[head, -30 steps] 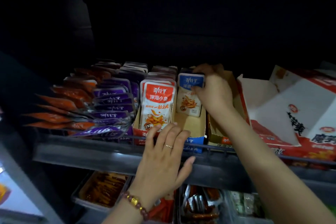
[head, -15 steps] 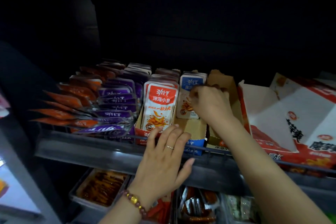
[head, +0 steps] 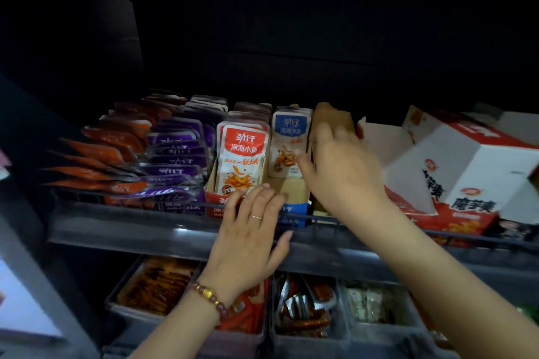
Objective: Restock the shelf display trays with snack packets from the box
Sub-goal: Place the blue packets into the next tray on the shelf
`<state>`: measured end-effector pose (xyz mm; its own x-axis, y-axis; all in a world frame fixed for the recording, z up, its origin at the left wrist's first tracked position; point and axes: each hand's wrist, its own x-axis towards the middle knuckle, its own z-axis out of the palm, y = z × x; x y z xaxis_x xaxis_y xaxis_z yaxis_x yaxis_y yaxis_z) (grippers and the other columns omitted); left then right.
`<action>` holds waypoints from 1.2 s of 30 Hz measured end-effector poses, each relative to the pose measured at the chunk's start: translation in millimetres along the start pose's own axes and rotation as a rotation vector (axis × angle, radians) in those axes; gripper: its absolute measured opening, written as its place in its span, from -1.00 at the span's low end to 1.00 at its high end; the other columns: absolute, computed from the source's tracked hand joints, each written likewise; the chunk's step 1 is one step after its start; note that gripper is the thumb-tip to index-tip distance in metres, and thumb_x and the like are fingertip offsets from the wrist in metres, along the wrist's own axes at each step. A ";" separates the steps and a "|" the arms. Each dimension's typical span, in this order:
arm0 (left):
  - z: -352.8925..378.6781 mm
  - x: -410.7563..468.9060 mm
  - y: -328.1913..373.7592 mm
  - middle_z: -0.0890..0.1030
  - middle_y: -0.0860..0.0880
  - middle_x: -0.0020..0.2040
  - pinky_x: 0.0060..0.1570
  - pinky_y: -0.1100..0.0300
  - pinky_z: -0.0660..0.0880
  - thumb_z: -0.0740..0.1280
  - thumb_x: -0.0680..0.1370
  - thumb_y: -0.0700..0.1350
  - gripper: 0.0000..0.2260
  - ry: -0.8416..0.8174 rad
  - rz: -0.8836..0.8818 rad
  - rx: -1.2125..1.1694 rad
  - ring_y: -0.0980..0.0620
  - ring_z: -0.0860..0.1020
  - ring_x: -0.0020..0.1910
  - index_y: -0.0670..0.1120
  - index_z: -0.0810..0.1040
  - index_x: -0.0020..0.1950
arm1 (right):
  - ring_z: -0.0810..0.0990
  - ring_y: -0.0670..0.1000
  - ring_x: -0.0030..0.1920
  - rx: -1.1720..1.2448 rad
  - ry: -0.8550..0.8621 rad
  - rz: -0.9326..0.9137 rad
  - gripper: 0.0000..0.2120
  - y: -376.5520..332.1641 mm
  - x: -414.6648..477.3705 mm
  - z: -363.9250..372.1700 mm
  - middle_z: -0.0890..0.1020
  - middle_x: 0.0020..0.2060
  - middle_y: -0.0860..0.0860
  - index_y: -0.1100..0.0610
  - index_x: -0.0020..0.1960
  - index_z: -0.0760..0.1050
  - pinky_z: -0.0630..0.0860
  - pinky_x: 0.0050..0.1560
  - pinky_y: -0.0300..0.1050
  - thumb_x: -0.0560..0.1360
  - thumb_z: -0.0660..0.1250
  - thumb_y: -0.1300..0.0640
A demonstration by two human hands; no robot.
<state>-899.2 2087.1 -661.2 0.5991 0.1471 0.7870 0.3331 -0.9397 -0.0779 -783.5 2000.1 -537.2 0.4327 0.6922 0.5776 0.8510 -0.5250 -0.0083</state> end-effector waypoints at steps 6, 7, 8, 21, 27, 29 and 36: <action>-1.1 1.1 1.7 0.48 -0.12 0.18 0.31 -0.04 0.17 0.17 0.51 0.05 -0.58 -0.001 -0.009 -0.014 -0.08 0.37 0.25 -0.14 0.35 0.29 | 0.54 -0.01 -0.02 0.134 -0.371 -0.081 -0.43 24.6 -60.1 -0.4 0.58 -0.04 -0.05 0.01 0.35 0.27 0.43 -0.12 -0.18 0.48 0.22 -0.29; -1.5 1.1 1.7 0.48 -0.12 0.18 0.31 -0.04 0.18 0.17 0.50 0.05 -0.58 0.001 -0.009 -0.014 -0.08 0.37 0.24 -0.14 0.34 0.29 | 0.52 -0.02 0.05 0.132 -0.354 -0.124 -0.44 28.4 -63.0 1.8 0.57 0.02 -0.04 0.00 0.38 0.28 0.39 -0.09 -0.21 0.48 0.26 -0.24; -2.0 1.1 1.7 0.49 -0.12 0.17 0.31 -0.04 0.18 0.17 0.50 0.04 -0.58 0.002 -0.010 -0.014 -0.08 0.38 0.24 -0.14 0.34 0.29 | 0.50 -0.03 0.07 0.140 -0.326 -0.162 -0.47 31.0 -65.3 3.4 0.56 0.05 -0.04 0.00 0.38 0.30 0.34 -0.09 -0.24 0.49 0.28 -0.18; -22.9 -13.6 5.6 0.25 -0.12 0.37 0.39 -0.09 0.03 0.18 0.52 0.03 -0.45 -0.003 0.003 -0.026 -0.09 0.22 0.42 -0.19 0.19 0.44 | 0.48 -0.11 0.07 0.625 -0.038 -0.299 -0.54 37.1 -98.8 0.0 0.38 0.20 -0.11 0.14 0.34 0.34 0.38 0.12 -0.44 0.47 0.26 0.36; -74.1 -90.6 54.7 0.41 -0.03 0.18 0.25 0.14 0.19 0.15 0.55 0.04 -0.69 -0.308 -0.185 -0.470 0.03 0.34 0.22 -0.06 0.43 0.22 | 0.51 -0.14 -0.09 0.821 -0.166 -0.331 -0.81 24.7 -186.7 27.1 0.52 -0.11 -0.05 0.21 -0.03 0.53 0.41 -0.09 -0.36 0.49 0.16 0.25; -81.9 -127.8 72.9 0.47 0.03 0.06 0.07 0.26 0.31 0.16 0.59 0.00 -0.79 -0.521 -0.416 -0.734 0.14 0.40 0.07 -0.06 0.48 0.12 | 0.53 -0.14 -0.16 0.856 -0.367 -0.270 -0.82 18.9 -232.1 52.2 0.56 -0.19 -0.06 0.17 -0.11 0.55 0.43 -0.16 -0.33 0.49 0.17 0.22; -104.6 -270.4 71.7 0.60 0.03 0.12 0.12 0.22 0.39 0.23 0.56 -0.18 -0.75 -1.196 -0.116 -0.636 0.05 0.53 0.09 0.02 0.54 0.19 | 0.51 -0.08 0.04 0.678 -1.364 0.003 -0.76 4.7 -393.5 166.1 0.59 0.00 -0.01 0.08 0.01 0.57 0.42 0.13 -0.16 0.54 0.21 0.35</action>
<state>-1113.5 1947.6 -815.6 0.9591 0.1043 -0.2633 0.2283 -0.8348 0.5010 -900.4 1807.5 -900.1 0.0474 0.8049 -0.5915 0.6569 -0.4712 -0.5886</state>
